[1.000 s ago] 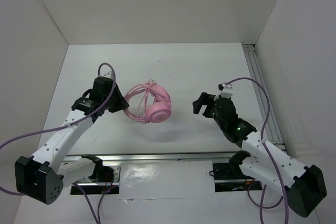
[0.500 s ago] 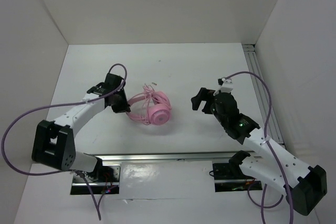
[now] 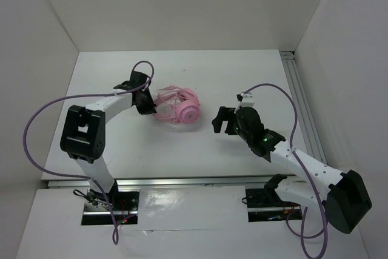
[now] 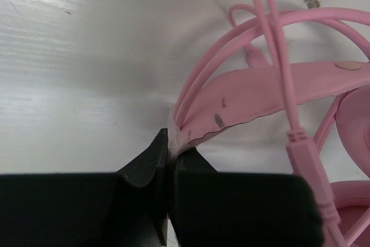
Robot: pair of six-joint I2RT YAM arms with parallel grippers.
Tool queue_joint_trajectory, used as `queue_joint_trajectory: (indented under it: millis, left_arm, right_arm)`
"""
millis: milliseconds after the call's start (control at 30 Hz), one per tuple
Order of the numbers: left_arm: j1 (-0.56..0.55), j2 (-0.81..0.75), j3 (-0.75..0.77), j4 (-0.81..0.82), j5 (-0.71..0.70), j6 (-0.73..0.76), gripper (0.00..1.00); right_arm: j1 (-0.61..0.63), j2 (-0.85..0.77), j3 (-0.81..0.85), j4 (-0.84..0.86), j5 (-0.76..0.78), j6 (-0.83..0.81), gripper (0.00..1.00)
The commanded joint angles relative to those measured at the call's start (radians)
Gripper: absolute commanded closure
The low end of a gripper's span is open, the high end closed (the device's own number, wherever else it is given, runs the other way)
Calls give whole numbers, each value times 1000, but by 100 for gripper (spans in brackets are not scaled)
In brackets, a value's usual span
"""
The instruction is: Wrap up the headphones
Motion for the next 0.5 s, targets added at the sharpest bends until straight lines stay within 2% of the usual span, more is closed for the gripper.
queue_joint_trajectory:
  millis: [0, 200, 367, 467]
  left_arm:
    - [0, 50, 23, 53, 6, -42, 100]
    - [-23, 127, -43, 73, -93, -63, 100]
    - [-43, 99, -110, 93, -160, -88, 83]
    - [-52, 47, -152, 61, -194, -111, 61]
  right_arm:
    - [16, 8, -8, 93, -14, -12, 0]
    - [45, -1, -44, 135, -5, -22, 0]
    - [45, -21, -53, 135, 4, -31, 0]
    - [45, -21, -53, 135, 4, -31, 0]
